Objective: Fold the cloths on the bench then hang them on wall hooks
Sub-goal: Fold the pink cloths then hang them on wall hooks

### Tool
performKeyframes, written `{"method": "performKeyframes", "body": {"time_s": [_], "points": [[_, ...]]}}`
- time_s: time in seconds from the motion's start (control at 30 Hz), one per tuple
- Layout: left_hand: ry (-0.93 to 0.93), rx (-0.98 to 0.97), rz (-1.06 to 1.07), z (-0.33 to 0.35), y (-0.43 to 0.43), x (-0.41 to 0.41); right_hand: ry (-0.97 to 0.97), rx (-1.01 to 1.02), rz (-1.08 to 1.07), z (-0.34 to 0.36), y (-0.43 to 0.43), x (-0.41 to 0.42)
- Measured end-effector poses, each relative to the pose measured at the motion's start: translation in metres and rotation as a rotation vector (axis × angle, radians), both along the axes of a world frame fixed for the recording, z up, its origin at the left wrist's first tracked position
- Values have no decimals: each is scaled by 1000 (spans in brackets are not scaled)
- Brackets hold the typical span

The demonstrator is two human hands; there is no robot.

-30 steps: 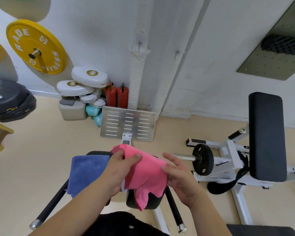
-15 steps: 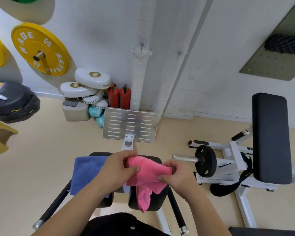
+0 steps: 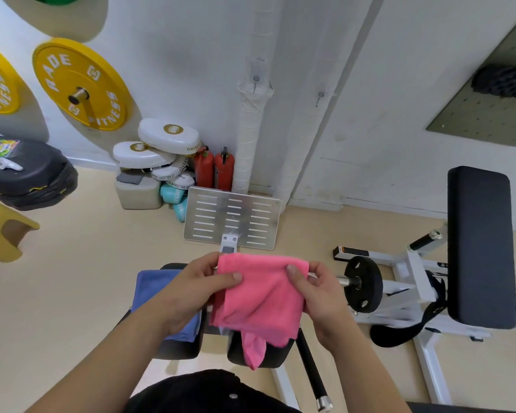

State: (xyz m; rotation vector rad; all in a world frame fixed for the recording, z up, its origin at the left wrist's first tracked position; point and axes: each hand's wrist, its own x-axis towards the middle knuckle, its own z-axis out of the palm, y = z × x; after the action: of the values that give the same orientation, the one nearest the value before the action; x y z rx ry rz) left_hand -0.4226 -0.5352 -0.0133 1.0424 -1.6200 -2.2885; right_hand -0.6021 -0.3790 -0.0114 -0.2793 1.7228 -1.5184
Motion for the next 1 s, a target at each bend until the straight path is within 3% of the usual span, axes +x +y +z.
{"method": "performKeyframes", "body": {"time_s": [0.07,0.17,0.27,0.43,0.57,0.77,0.9,1.0], "points": [[5,107,95,-2,4,0,-129,34,-13,-6,-7,7],[21,206,206,-3,9,2,-472,86,158,-17,-8,15],[31,269,266,-8,5,12,-580,77,231,-31,-7,26],[33,379,211,-19,-4,39,-466,-17,235,-37,-19,42],[26,354,129,-29,-9,60,-314,6,232,-32,-34,50],[70,321,247,-40,-23,84,-156,99,168,-41,-51,66],[-115,140,396,-49,-22,88,-180,106,166,-43,-65,79],[-119,220,442,-49,-25,93,-161,63,144,-39,-77,90]]}}
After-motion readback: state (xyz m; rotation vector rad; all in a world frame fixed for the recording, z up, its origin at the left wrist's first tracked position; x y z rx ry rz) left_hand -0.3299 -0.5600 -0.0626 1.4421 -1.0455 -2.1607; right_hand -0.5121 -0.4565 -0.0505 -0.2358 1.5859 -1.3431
